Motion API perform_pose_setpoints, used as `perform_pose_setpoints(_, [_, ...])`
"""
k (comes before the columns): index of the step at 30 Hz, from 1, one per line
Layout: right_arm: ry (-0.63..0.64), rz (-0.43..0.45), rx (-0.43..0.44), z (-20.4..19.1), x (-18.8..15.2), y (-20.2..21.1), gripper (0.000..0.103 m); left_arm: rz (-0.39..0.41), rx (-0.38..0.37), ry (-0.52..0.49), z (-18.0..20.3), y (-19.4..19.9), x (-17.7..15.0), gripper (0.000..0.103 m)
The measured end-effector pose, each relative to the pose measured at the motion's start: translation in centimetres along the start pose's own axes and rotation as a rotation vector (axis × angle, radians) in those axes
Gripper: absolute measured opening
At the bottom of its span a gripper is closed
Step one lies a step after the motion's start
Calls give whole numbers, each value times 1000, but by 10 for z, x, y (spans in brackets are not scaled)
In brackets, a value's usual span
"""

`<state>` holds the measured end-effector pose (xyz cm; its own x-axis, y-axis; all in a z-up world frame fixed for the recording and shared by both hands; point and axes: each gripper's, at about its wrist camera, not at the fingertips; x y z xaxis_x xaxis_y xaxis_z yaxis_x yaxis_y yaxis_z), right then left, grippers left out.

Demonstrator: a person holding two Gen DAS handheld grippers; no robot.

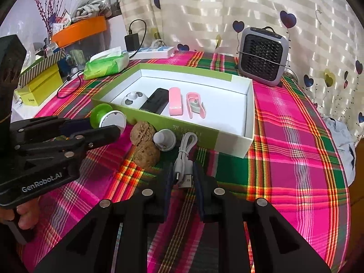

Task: Organize objects
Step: 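Close the left gripper on the green-white spool while the right gripper grasps the white cable, then carry the spool over the box with the left gripper while the right gripper carries the cable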

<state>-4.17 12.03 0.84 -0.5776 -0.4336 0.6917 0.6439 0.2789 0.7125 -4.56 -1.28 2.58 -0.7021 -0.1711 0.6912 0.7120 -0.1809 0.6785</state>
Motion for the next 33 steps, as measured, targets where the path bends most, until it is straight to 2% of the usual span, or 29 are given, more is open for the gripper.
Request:
perform_pose_setpoints(16, [-30, 60, 21, 1, -4, 15, 19, 19, -37, -4, 2, 7, 0, 30])
perform_pose_setpoints(33, [-31, 113, 49, -2, 5, 25, 19, 60, -110, 20, 1, 19, 4, 30])
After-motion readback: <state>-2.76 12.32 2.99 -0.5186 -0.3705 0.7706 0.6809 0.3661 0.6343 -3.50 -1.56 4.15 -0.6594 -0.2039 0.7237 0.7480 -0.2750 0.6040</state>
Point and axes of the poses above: each gripper's, at about its wrist camera, not at the fingertips, and y roughly against the way its jaws point, z to its right, x to its top, and after that the axes turned 11 degrees about y, right-handed
